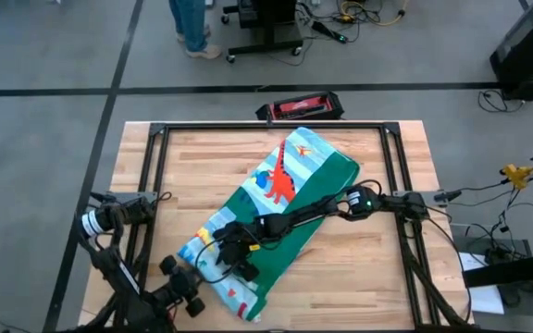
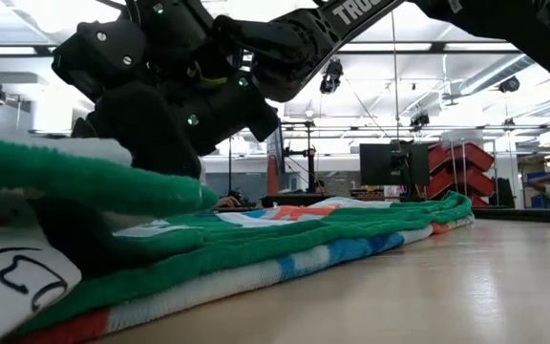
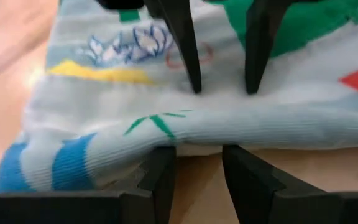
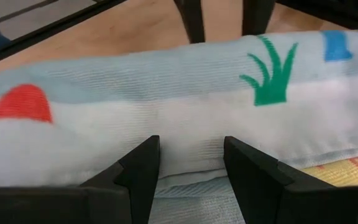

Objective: Roll towel
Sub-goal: Roll the multi-color dinosaur print towel

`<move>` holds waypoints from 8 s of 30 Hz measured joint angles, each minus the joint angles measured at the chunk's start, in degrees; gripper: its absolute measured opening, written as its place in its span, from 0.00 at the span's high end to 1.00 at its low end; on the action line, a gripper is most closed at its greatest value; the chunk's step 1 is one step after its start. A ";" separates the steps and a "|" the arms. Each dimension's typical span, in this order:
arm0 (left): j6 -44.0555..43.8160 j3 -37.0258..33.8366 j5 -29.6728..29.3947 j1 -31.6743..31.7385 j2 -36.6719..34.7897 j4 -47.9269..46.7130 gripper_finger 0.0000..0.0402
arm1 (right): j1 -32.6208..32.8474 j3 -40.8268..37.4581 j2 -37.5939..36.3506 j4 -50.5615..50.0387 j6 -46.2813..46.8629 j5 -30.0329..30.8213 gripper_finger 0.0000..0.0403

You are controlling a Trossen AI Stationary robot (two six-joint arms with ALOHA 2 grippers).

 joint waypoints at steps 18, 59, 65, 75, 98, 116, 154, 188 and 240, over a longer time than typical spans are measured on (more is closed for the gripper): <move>-0.18 -0.87 0.43 0.12 0.24 0.91 0.71 | -2.77 7.47 3.81 4.10 -2.10 -0.42 0.56; -0.67 -11.00 6.53 -0.37 -2.59 9.00 0.71 | -2.66 8.59 7.75 5.99 0.04 -1.63 0.56; 5.55 -10.95 3.50 1.18 -5.97 6.94 0.71 | -2.30 8.59 8.28 7.67 0.09 -1.84 0.56; 10.66 -10.93 5.10 2.87 -9.93 6.67 0.71 | -2.03 10.42 7.92 5.90 0.44 -1.53 0.56; 16.13 -12.13 3.78 4.10 -11.46 7.04 0.71 | -2.03 10.47 5.28 -0.62 0.14 0.84 0.56; 15.85 -12.85 2.89 4.07 -11.67 7.72 0.71 | 1.50 10.51 -0.28 -17.66 -5.19 7.11 0.56; 16.95 -14.27 4.08 3.99 -11.67 12.85 0.71 | 9.31 -2.46 -3.65 -4.24 -0.78 6.40 0.56; 17.20 11.18 10.42 3.54 7.10 21.06 0.71 | 8.39 -7.06 -3.67 1.46 4.36 10.39 0.56; 27.13 11.47 5.19 8.94 6.52 19.20 0.71 | 9.49 -21.37 -13.80 9.03 2.34 8.99 0.56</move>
